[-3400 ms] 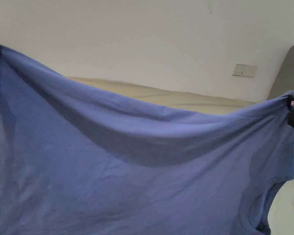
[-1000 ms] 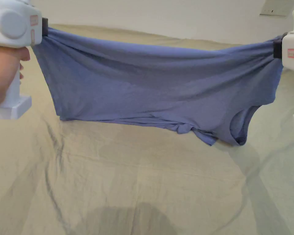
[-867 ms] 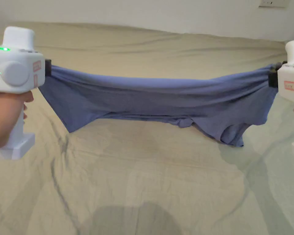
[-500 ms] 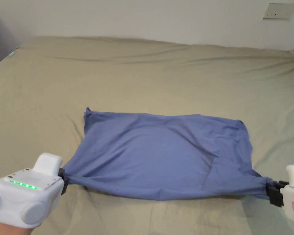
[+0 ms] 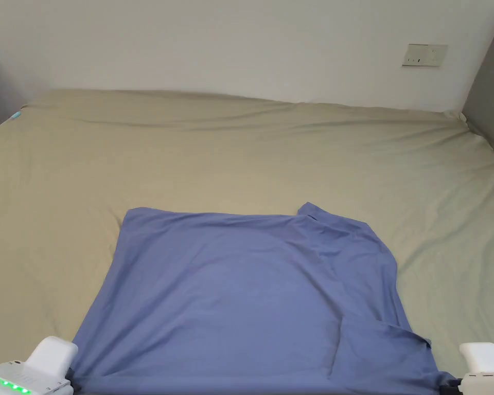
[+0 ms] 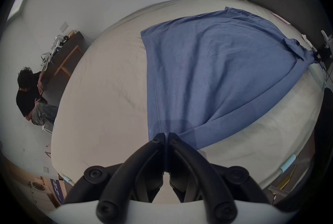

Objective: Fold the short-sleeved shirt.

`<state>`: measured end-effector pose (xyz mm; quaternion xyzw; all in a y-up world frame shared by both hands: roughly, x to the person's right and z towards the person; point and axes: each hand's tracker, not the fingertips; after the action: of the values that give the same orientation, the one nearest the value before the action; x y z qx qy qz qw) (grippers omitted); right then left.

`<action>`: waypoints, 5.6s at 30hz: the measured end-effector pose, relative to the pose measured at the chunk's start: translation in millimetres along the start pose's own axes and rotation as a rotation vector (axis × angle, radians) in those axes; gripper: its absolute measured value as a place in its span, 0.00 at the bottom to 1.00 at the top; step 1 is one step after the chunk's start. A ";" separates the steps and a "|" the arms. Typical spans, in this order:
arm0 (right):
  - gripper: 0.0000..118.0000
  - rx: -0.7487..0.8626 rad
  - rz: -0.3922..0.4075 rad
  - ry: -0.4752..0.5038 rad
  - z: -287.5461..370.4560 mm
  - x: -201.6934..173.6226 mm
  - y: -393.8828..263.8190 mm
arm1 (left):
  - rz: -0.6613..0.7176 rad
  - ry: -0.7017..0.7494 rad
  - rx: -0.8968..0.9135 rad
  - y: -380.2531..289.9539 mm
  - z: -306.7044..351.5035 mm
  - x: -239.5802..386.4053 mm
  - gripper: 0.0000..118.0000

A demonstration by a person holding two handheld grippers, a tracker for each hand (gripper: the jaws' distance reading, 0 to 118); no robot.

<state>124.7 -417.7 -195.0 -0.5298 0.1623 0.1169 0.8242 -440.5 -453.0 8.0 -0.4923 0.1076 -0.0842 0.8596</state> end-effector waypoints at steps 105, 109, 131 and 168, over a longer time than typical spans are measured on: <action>0.76 0.086 -0.070 -0.178 24.5 -40.0 -33.4 | 0.396 -0.079 0.094 -2.8 57.9 20.7 0.05; 0.76 -0.060 -0.057 -0.133 -9.6 -31.1 -58.9 | 0.405 -0.079 0.076 -1.1 57.4 23.9 0.05; 0.09 0.114 0.015 0.068 8.3 -39.7 -41.5 | 0.429 -0.078 0.055 -6.0 53.3 19.3 0.05; 0.78 0.183 -0.115 -0.153 -125.6 -27.7 145.4 | 0.403 0.008 0.029 154.2 -114.5 -16.7 0.87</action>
<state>28.1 -472.9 -354.1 -0.4504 0.0782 0.0941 0.8844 -481.3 -466.4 -179.9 -0.4481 0.2063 0.0858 0.8656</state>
